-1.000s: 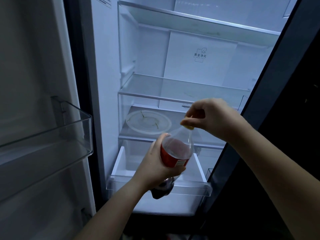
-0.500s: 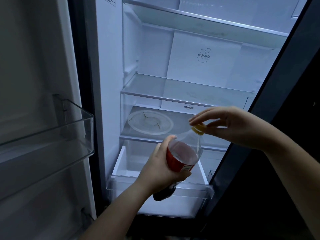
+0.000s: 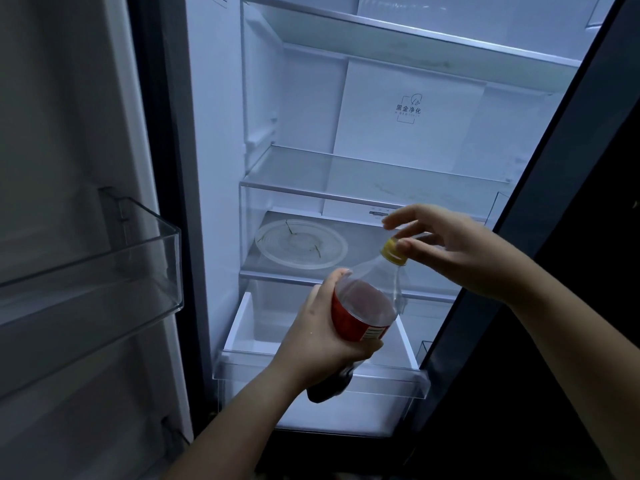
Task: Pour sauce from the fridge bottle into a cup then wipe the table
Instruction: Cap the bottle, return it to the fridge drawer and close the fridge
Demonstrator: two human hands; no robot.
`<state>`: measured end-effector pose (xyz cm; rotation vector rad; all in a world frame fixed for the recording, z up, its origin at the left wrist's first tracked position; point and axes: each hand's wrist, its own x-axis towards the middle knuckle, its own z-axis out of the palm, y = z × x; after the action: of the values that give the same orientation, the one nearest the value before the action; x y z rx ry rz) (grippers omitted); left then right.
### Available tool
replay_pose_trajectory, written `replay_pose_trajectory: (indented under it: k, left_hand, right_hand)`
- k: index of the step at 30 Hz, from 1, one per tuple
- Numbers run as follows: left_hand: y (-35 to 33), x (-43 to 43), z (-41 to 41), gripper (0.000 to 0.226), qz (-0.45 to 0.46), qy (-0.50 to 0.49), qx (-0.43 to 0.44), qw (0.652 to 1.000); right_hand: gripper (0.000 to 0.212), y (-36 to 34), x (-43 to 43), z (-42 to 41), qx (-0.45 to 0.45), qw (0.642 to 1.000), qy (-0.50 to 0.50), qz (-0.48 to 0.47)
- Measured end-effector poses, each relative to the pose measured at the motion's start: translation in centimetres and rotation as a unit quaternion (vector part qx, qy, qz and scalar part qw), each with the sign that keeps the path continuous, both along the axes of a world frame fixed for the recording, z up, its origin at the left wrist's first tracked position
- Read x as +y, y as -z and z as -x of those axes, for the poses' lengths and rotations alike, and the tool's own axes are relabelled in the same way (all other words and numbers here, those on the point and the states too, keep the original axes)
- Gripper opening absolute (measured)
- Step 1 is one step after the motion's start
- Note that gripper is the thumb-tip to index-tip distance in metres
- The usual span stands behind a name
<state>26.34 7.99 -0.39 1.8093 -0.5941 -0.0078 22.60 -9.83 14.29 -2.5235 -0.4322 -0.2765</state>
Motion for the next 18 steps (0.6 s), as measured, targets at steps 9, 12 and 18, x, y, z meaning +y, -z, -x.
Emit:
replay_pose_trajectory:
  k: [9, 12, 18]
  left_hand:
    - [-0.1, 0.2, -0.2, 0.096, -0.008, 0.010, 0.006, 1.000]
    - [0.0, 0.2, -0.1, 0.096, -0.007, 0.004, 0.002, 1.000]
    - [-0.1, 0.2, -0.4, 0.096, -0.009, -0.004, 0.014, 1.000]
  right_hand:
    - [0.035, -0.5, -0.4, -0.6, 0.019, 0.997, -0.058, -0.037]
    - [0.035, -1.1, -0.1, -0.6, 0.040, 0.999, -0.020, -0.022]
    - [0.046, -0.5, 1.4, -1.0, -0.064, 0.969, 0.109, 0.210]
